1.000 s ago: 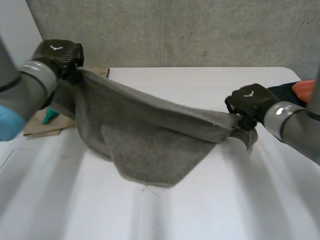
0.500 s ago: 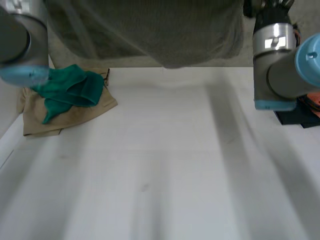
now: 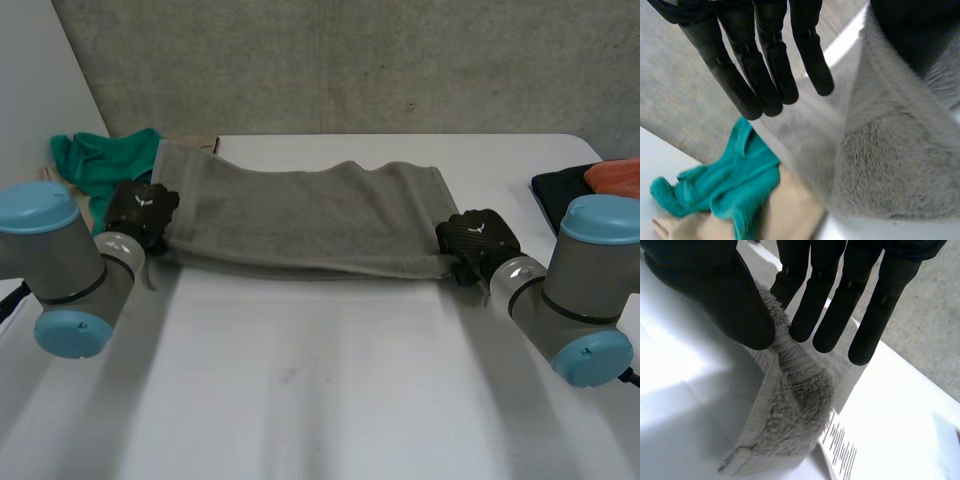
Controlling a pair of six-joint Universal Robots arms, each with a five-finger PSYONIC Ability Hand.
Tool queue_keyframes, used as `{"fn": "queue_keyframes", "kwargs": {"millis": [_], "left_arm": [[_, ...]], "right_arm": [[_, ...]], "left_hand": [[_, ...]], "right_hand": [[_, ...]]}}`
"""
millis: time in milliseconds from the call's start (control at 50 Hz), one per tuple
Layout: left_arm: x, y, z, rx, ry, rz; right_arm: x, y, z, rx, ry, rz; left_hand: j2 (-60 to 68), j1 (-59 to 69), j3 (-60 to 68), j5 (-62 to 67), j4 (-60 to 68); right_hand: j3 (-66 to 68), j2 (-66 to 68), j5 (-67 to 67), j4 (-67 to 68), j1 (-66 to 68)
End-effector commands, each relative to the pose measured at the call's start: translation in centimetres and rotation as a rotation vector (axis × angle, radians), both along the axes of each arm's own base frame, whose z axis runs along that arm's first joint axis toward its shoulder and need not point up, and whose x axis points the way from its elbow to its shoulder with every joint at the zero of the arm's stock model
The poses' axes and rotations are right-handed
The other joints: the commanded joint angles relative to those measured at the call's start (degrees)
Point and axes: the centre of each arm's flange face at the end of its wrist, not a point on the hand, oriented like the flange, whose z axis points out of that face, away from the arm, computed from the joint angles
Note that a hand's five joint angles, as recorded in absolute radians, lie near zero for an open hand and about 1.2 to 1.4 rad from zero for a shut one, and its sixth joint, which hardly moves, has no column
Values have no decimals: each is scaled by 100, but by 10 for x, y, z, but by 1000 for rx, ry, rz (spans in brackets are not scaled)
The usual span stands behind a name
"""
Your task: Fold the laundry.
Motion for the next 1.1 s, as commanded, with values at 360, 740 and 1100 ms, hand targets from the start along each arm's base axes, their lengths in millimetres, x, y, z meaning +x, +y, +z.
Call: {"fn": "queue_keyframes", "kwargs": {"millis": [360, 740, 1100], "left_arm": [[26, -1, -2, 57, -89, 46], [28, 5, 9, 147, -46, 51], [27, 3, 19, 125, -33, 54]], "right_arm": [[-7, 0, -5, 28, 27, -27], [-51, 25, 25, 226, 62, -139], [-44, 10, -3, 78, 97, -69]], "left_hand": [[3192, 3327, 3142, 3135, 3159], [3192, 3327, 3142, 3135, 3159], [3192, 3327, 3142, 3135, 3159]], "right_hand": [[-1666, -1651, -1662, -1720, -1270], [-3578, -3563, -3574, -3632, -3181], [-3054, -3039, -3050, -3108, -2658]]}}
